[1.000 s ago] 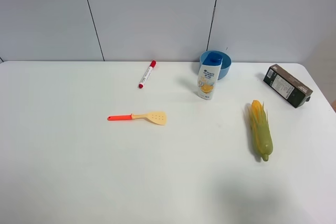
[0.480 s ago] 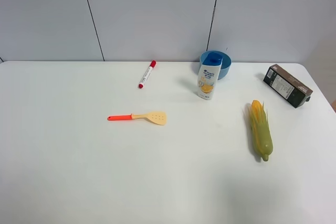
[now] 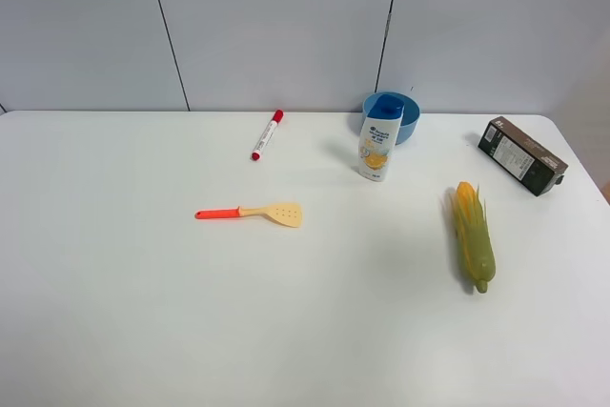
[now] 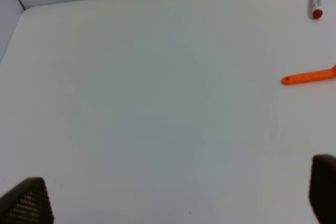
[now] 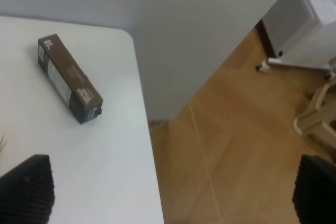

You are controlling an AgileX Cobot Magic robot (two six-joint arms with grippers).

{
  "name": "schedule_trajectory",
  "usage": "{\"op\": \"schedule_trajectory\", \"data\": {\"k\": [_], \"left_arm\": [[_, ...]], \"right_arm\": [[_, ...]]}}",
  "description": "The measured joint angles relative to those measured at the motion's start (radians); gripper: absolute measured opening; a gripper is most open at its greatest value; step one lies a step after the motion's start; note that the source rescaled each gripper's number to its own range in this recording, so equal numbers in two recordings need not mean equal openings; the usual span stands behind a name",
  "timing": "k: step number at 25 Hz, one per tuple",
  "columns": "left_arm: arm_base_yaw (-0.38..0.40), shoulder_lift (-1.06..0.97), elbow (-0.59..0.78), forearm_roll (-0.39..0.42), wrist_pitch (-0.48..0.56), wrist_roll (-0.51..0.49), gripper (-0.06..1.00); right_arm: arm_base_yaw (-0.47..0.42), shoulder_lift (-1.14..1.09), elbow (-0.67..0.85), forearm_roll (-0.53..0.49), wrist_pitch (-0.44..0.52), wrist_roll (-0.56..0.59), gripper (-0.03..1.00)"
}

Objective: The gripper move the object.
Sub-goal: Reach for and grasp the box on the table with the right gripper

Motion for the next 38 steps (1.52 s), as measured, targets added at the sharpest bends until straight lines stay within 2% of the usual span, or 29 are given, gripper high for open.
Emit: {"op": "schedule_trajectory", "data": {"k": [8,14,19,30,38], "left_arm": [[0.000,0.000,0.000,-0.001,0.000,0.000,1.00],[0.000,0.000,0.000,-0.001,0.000,0.001,1.00],[0.000,0.000,0.000,-0.001,0.000,0.001,1.00],[0.000,0.000,0.000,-0.001,0.000,0.000,1.00],[0.000,0.000,0.000,-0.001,0.000,0.001,1.00]], "right_arm": [[0.000,0.453,-0.167,0.003,0.001,-0.004,0.92],[0.000,0.703,-0.273,0.008,-0.003,-0.031,0.92],[0.000,0.885,-0.298,0.023,-0.020,-0.038,0.92],[-0.005,1.043,-0.298,0.067,-0.148,-0.052,0.92],[-0.126,1.103,-0.298,0.237,-0.210,-0.100,0.92]]}}
